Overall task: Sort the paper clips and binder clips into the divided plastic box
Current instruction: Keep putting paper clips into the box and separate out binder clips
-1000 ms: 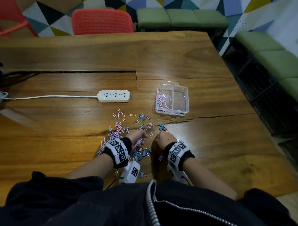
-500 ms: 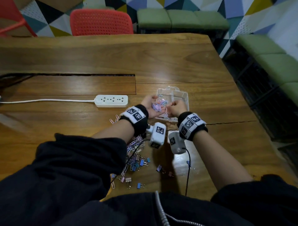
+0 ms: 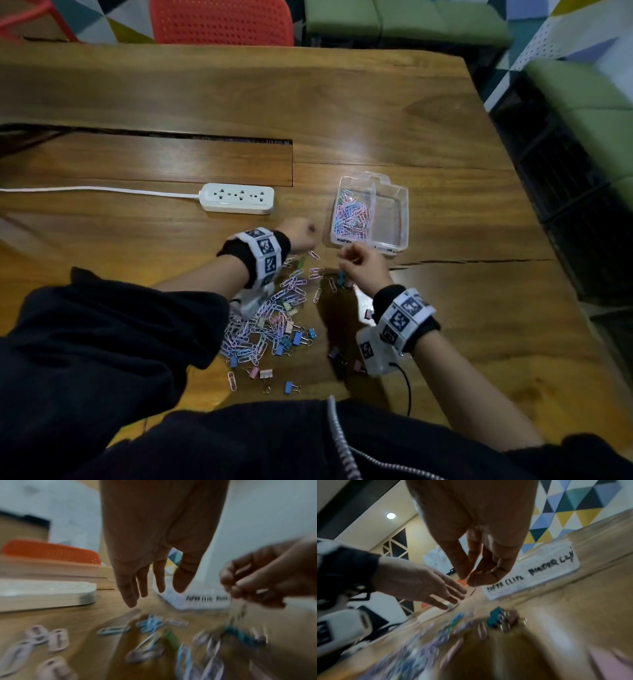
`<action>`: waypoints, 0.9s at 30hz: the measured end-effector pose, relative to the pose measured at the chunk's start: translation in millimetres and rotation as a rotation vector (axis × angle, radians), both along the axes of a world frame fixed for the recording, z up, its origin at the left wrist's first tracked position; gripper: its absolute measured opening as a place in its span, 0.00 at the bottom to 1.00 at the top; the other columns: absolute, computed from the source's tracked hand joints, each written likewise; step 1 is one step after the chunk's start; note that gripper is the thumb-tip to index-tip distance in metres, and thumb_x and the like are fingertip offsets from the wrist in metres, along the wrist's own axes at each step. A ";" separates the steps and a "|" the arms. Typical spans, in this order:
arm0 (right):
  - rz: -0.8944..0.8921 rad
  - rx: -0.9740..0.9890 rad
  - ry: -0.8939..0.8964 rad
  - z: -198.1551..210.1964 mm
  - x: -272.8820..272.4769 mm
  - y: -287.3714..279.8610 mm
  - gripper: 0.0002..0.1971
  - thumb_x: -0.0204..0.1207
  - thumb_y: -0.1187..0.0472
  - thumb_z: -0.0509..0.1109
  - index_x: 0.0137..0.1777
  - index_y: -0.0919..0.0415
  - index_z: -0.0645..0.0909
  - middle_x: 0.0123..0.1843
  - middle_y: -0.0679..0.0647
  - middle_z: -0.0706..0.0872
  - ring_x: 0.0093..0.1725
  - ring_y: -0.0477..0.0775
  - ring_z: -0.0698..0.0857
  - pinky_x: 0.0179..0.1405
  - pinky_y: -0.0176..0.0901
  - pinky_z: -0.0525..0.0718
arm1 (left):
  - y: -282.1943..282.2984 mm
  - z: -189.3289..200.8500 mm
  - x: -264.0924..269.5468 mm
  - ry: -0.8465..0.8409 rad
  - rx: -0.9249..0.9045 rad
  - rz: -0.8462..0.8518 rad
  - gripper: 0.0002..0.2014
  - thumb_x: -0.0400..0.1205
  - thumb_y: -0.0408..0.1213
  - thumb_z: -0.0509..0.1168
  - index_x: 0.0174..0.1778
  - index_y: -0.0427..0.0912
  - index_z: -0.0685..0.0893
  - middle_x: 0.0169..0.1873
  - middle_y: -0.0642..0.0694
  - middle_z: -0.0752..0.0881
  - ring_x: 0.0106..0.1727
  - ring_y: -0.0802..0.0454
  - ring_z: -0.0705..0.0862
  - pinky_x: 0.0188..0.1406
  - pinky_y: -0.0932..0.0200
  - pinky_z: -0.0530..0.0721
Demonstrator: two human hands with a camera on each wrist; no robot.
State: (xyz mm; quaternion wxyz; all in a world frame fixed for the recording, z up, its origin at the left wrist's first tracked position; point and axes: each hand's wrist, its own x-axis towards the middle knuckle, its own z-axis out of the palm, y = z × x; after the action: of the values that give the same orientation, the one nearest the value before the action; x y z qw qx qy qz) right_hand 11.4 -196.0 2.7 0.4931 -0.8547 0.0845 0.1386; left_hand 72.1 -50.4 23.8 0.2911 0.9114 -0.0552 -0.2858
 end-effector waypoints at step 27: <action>0.004 -0.347 -0.050 -31.9 -31.6 -3.5 0.20 0.67 0.68 0.75 0.59 0.63 0.77 0.63 0.58 0.75 0.64 0.57 0.76 0.69 0.49 0.76 | 30.3 -29.5 -53.7 0.213 -0.393 0.302 0.05 0.76 0.24 0.67 0.46 0.34 0.84 0.38 0.45 0.83 0.36 0.53 0.81 0.36 0.65 0.85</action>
State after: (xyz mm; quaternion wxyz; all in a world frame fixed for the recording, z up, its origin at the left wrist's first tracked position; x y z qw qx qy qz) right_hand -20.2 -199.5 -29.3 0.3396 -0.9304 0.0931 0.1015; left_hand 18.4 -20.1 -5.7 0.5058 0.8001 0.0577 -0.3172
